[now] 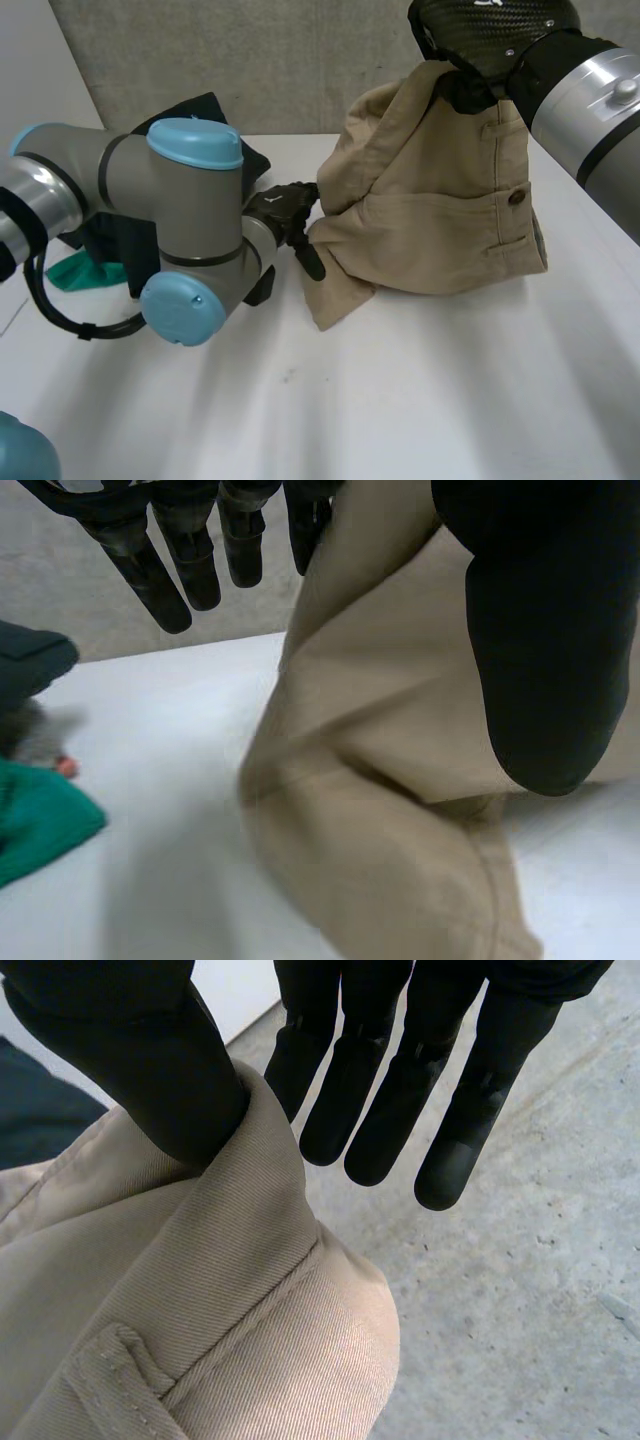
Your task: Fold the laundry.
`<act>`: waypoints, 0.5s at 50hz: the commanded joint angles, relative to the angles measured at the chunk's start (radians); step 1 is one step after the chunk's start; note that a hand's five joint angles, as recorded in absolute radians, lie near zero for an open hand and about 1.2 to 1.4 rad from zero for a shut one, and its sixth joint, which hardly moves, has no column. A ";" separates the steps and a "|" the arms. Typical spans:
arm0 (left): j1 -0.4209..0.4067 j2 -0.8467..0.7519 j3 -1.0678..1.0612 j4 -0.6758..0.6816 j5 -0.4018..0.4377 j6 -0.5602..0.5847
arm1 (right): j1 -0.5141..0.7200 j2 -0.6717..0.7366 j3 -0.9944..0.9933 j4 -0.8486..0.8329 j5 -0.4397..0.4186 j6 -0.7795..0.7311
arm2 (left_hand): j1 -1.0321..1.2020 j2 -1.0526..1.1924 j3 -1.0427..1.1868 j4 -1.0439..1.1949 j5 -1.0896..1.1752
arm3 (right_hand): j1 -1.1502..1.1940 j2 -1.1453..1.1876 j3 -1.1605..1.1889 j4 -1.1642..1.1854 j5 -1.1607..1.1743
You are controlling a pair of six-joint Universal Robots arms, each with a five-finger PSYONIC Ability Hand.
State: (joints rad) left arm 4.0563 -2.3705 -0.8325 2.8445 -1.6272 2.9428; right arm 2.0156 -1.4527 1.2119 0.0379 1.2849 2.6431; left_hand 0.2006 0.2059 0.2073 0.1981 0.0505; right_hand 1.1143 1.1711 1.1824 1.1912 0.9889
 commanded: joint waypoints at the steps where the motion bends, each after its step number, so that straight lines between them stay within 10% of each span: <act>1: -0.022 -0.024 0.076 -0.001 -0.017 -0.018 | 0.025 -0.077 0.040 0.027 -0.012 0.052 | -0.026 -0.031 -0.033 -0.024 -0.050 | 0.282 0.225 0.214 0.205 0.233; 5: -0.025 -0.030 0.116 -0.001 -0.022 -0.018 | 0.017 -0.116 0.063 0.014 -0.025 0.054 | -0.026 -0.031 -0.033 -0.024 -0.050 | 0.282 0.225 0.214 0.205 0.233; 10: -0.019 0.011 0.116 -0.014 -0.039 -0.016 | -0.038 -0.121 0.052 -0.003 -0.024 0.057 | 1.193 1.187 1.186 1.195 1.168 | 0.282 0.225 0.214 0.205 0.233; 17: 0.021 0.275 0.029 0.003 -0.148 0.004 | -0.136 -0.069 0.017 0.004 -0.024 0.057 | 1.196 1.190 1.189 1.198 1.171 | 0.282 0.225 0.214 0.205 0.233; 25: 0.047 0.413 -0.042 -0.022 0.025 0.131 | -0.172 0.142 -0.066 -0.007 0.005 0.066 | 1.196 1.190 1.189 1.198 1.171 | 0.282 0.225 0.214 0.205 0.233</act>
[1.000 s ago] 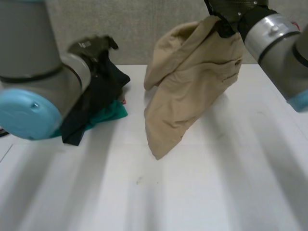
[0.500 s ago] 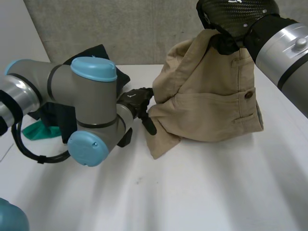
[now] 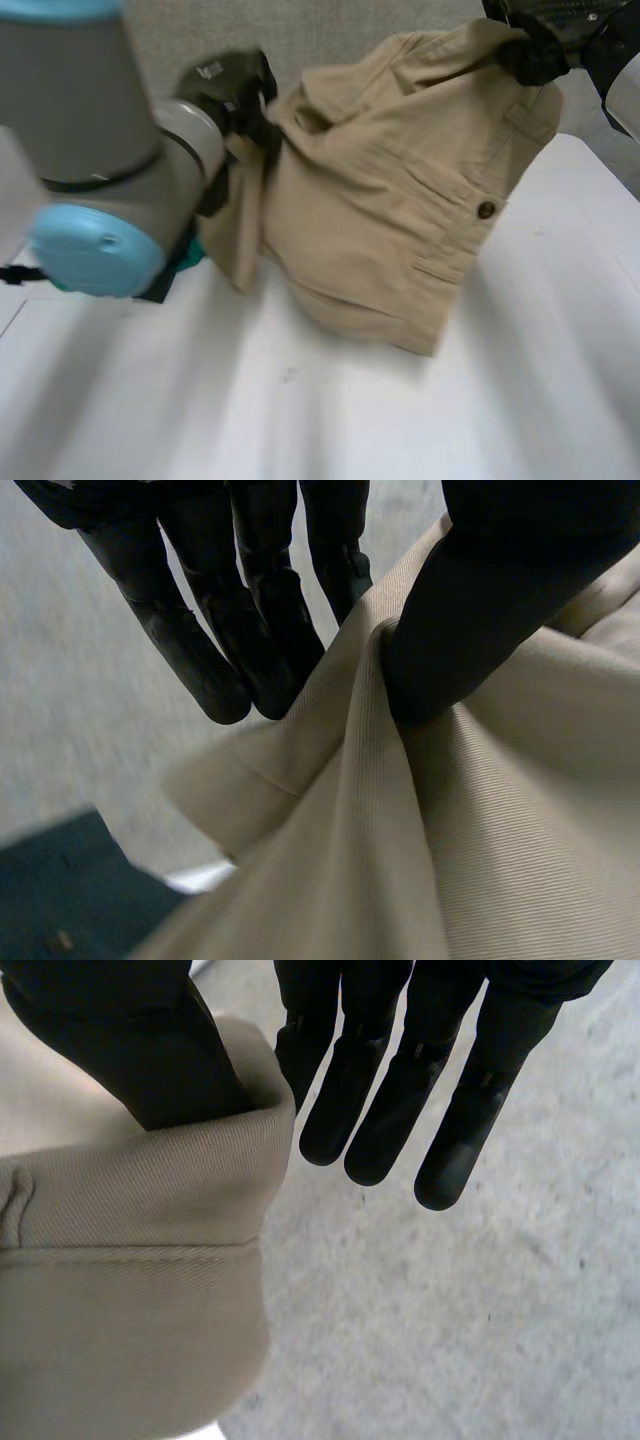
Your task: Fold the laundry.
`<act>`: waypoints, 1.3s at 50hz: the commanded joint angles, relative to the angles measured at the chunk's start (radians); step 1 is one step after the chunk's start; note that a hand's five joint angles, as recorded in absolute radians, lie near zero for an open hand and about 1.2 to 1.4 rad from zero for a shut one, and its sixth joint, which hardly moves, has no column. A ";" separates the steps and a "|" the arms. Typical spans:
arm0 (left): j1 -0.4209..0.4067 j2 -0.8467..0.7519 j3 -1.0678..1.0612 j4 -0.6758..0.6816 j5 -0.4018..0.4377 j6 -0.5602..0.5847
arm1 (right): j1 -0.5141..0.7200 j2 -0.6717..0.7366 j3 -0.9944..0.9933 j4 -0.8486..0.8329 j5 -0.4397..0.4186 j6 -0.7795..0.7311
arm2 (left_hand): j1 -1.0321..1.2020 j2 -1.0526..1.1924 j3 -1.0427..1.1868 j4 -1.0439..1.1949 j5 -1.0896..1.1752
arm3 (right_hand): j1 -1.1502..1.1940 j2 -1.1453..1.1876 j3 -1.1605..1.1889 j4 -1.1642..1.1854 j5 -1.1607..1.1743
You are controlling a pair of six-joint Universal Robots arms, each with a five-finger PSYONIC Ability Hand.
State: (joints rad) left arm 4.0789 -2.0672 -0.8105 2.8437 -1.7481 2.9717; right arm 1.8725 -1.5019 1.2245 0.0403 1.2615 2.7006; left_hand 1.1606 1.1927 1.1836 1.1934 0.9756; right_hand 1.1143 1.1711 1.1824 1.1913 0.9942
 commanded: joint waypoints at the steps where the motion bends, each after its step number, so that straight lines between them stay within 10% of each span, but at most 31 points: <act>1: 0.024 0.098 -0.062 -0.029 0.154 0.101 | -0.027 0.218 -0.092 -0.011 0.036 0.010 | 0.236 0.204 0.213 0.203 0.246 | 0.282 0.225 0.214 0.205 0.228; 11: 0.009 -0.137 0.013 -0.242 0.116 0.012 | 0.017 0.483 -0.269 -0.019 0.174 0.008 | 0.236 0.204 0.213 0.203 0.246 | 0.282 0.225 0.214 0.205 0.228; 29: 0.075 -0.568 0.507 -0.175 0.004 0.150 | 0.114 0.969 -0.580 -0.519 0.233 0.008 | 0.155 0.122 0.132 0.122 0.165 | 0.282 0.225 0.214 0.205 0.228; 33: 0.098 -0.597 0.548 -0.066 -0.034 0.213 | 0.142 1.066 -0.666 -0.574 0.265 -0.036 | -0.309 -0.341 -0.332 -0.341 -0.298 | -0.919 -0.976 -0.987 -0.996 -0.973; 37: 0.110 -0.548 0.508 0.012 -0.039 0.271 | 0.143 1.037 -0.685 -0.539 0.314 -0.070 | -0.986 -1.018 -1.009 -1.019 -0.976 | -0.940 -0.997 -1.008 -1.017 -0.994; 52: 0.066 -0.070 -0.091 0.048 -0.001 0.496 | 0.151 0.571 -0.315 0.001 0.311 0.076 | -0.986 -1.018 -1.009 -1.019 -0.976 | -0.940 -0.997 -1.008 -1.017 -0.994; 65: 0.136 0.148 -0.620 0.172 0.047 0.670 | 0.162 0.552 -0.042 0.159 0.147 0.243 | -0.986 -1.018 -1.009 -1.019 -0.976 | -0.626 -0.683 -0.694 -0.703 -0.680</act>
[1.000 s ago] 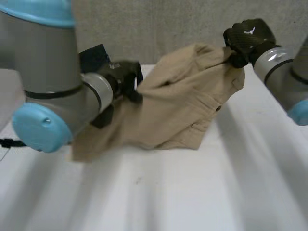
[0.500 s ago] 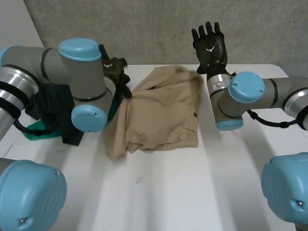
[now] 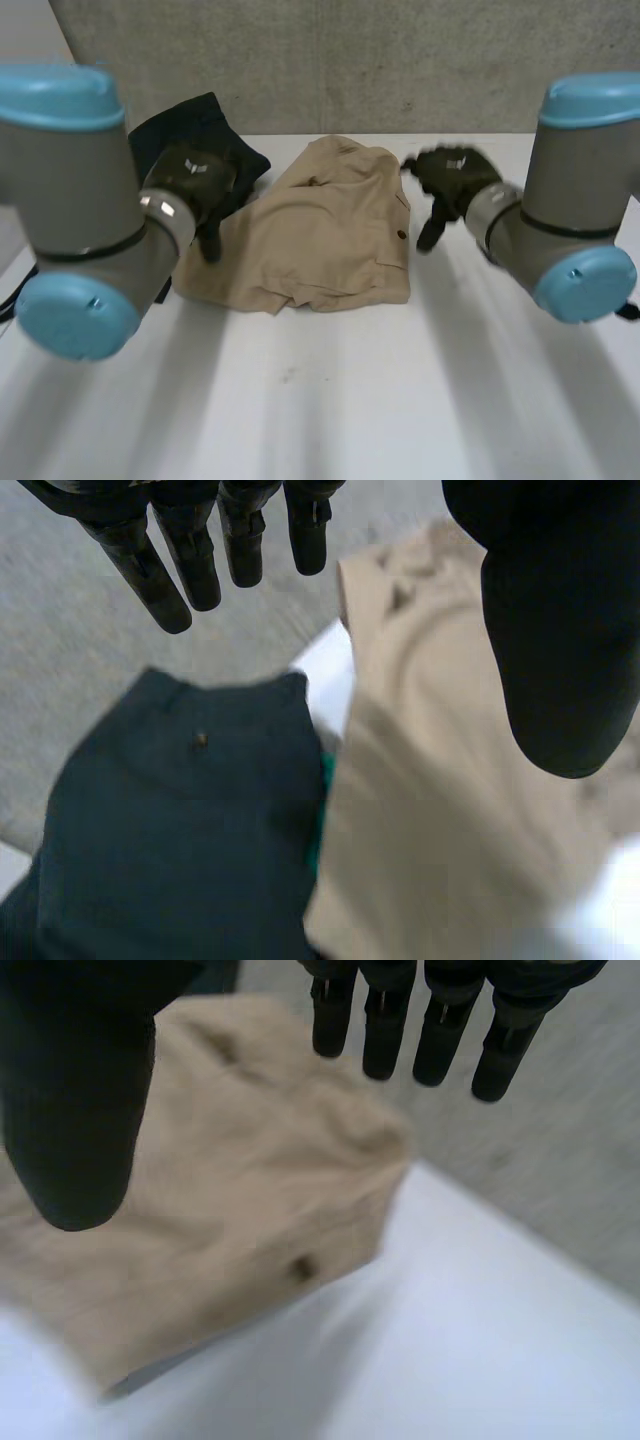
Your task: Fold the laundry.
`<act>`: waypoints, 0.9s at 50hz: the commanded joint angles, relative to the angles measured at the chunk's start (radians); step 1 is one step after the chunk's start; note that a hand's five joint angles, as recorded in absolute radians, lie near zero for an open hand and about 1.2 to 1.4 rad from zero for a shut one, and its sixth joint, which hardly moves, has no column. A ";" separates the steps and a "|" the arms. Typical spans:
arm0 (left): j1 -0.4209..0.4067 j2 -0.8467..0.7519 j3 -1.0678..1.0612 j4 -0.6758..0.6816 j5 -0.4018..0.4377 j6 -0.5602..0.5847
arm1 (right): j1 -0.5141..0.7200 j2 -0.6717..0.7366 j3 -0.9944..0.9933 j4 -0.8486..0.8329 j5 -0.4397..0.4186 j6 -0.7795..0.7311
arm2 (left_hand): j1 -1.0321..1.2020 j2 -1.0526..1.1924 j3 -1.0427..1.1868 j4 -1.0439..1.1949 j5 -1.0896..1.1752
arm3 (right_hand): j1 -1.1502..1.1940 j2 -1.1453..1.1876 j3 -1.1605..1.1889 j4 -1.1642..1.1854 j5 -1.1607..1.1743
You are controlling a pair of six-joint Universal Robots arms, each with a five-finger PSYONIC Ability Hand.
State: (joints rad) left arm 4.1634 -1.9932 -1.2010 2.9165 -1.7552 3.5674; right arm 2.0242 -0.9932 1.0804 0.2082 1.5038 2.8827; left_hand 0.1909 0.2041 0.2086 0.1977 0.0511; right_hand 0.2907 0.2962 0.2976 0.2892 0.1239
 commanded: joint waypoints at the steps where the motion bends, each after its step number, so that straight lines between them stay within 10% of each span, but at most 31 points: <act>1: 0.063 0.076 -0.248 0.111 0.062 0.085 | 0.013 0.056 0.102 -0.021 -0.099 0.066 | -0.016 -0.030 -0.034 -0.023 -0.051 | 0.213 0.207 0.206 0.214 0.205; 16: 0.149 0.085 -0.348 0.167 0.158 0.074 | 0.096 0.311 -0.045 -0.150 0.007 0.046 | -0.016 -0.030 -0.034 -0.023 -0.051 | 0.403 0.398 0.396 0.405 0.395; 19: 0.149 0.085 -0.347 0.167 0.160 0.042 | 0.097 0.323 -0.068 -0.147 0.038 0.030 | -0.016 -0.030 -0.034 -0.023 -0.051 | 0.983 0.977 0.976 0.984 0.975; 31: 0.228 0.079 -0.261 0.266 0.204 0.033 | 0.002 0.024 0.154 -0.133 0.064 -0.052 | -0.016 -0.030 -0.034 -0.023 -0.051 | 1.106 1.100 1.099 1.107 1.098; 45: 0.290 -0.355 0.277 0.201 0.392 0.344 | -0.145 -0.127 0.432 -0.213 -0.034 -0.230 | -0.016 -0.030 -0.034 -0.023 -0.051 | 1.106 1.100 1.099 1.107 1.098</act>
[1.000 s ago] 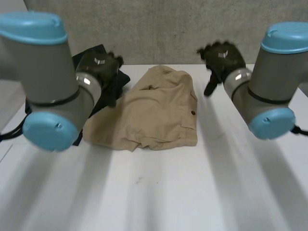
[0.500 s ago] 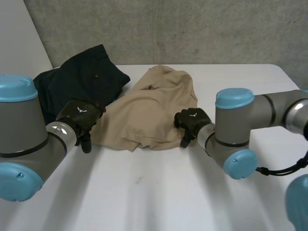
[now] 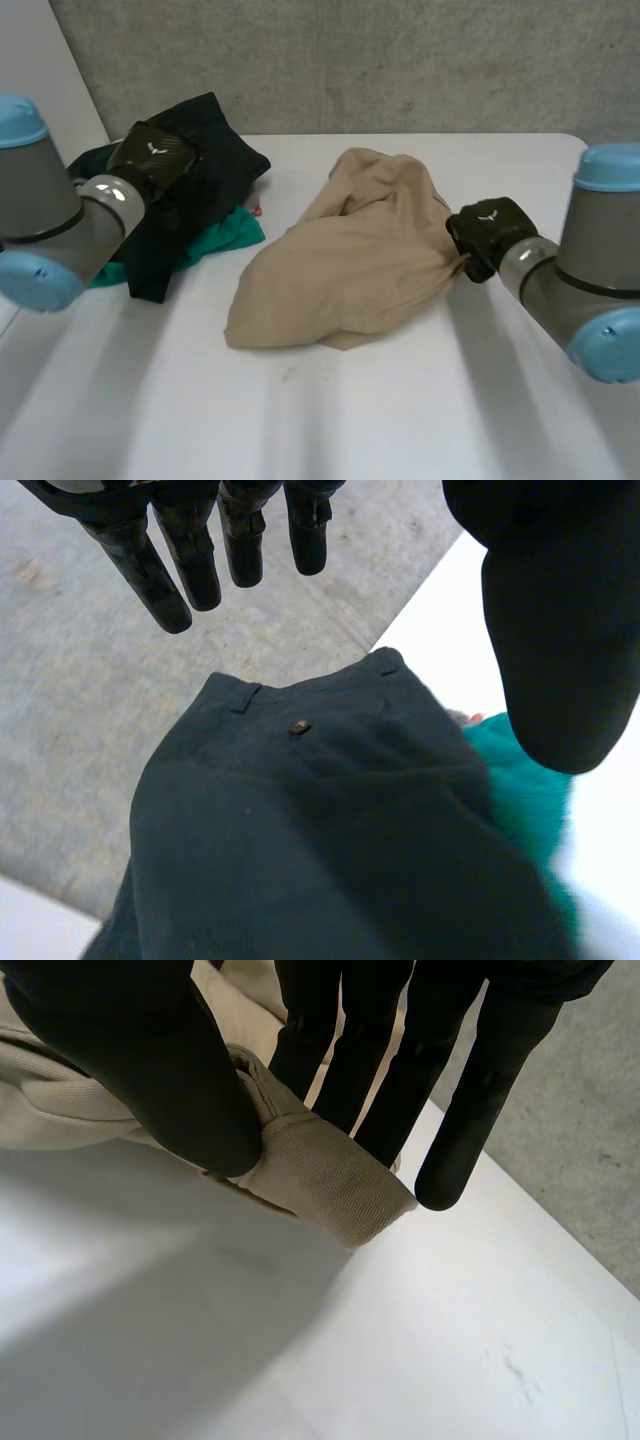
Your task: Fold the laundry.
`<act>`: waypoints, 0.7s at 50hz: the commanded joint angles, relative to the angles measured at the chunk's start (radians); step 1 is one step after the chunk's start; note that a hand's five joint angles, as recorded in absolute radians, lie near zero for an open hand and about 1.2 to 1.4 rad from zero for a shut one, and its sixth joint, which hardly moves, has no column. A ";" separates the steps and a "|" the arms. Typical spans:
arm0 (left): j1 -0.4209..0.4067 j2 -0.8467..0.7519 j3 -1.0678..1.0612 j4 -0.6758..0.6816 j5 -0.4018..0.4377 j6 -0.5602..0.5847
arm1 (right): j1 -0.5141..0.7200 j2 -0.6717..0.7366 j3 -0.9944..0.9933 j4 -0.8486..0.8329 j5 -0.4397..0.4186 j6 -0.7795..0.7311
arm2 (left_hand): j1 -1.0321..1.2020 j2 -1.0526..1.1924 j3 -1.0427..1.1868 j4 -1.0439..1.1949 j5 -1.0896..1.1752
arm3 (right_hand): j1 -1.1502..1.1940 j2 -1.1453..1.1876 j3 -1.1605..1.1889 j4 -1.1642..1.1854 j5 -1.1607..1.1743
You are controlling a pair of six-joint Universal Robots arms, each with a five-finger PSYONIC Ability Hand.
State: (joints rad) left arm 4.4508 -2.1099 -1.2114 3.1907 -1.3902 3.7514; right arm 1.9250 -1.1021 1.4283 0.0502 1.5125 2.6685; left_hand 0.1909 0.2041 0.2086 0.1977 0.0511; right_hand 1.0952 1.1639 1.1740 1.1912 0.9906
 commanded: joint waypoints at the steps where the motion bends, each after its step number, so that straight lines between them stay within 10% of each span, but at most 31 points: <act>1: 0.002 -0.267 0.326 -0.087 0.022 0.174 | -0.047 -0.016 0.090 -0.058 -0.044 -0.013 | -0.016 -0.030 -0.034 -0.023 -0.051 | 0.301 0.232 0.222 0.205 0.231; 9: -0.004 -0.515 0.639 -0.261 0.071 0.205 | -0.051 -0.004 0.113 -0.072 -0.043 0.001 | -0.016 -0.030 -0.034 -0.023 -0.051 | 0.301 0.232 0.222 0.205 0.231; 17: 0.022 -0.670 0.829 -0.302 -0.047 0.261 | -0.051 -0.004 0.118 -0.084 -0.044 0.005 | 1.198 1.185 1.180 1.191 1.163 | 0.301 0.232 0.222 0.205 0.231; 24: 0.084 -0.685 0.868 -0.161 -0.365 0.304 | -0.046 -0.007 0.119 -0.092 -0.048 0.002 | 1.205 1.192 1.188 1.199 1.171 | 0.301 0.232 0.222 0.205 0.231; 35: 0.130 -0.601 0.751 -0.098 -0.317 0.294 | -0.027 -0.027 0.118 -0.093 -0.051 0.001 | 1.205 1.192 1.188 1.199 1.171 | 0.301 0.232 0.222 0.205 0.231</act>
State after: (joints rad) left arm 4.5795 -2.7845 -0.3709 3.0894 -1.7376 4.0925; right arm 1.8913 -1.1119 1.5475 -0.0432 1.4627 2.6693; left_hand 1.0791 1.1775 1.1019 1.1748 0.9276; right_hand 1.0952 1.1639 1.1740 1.1913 1.0010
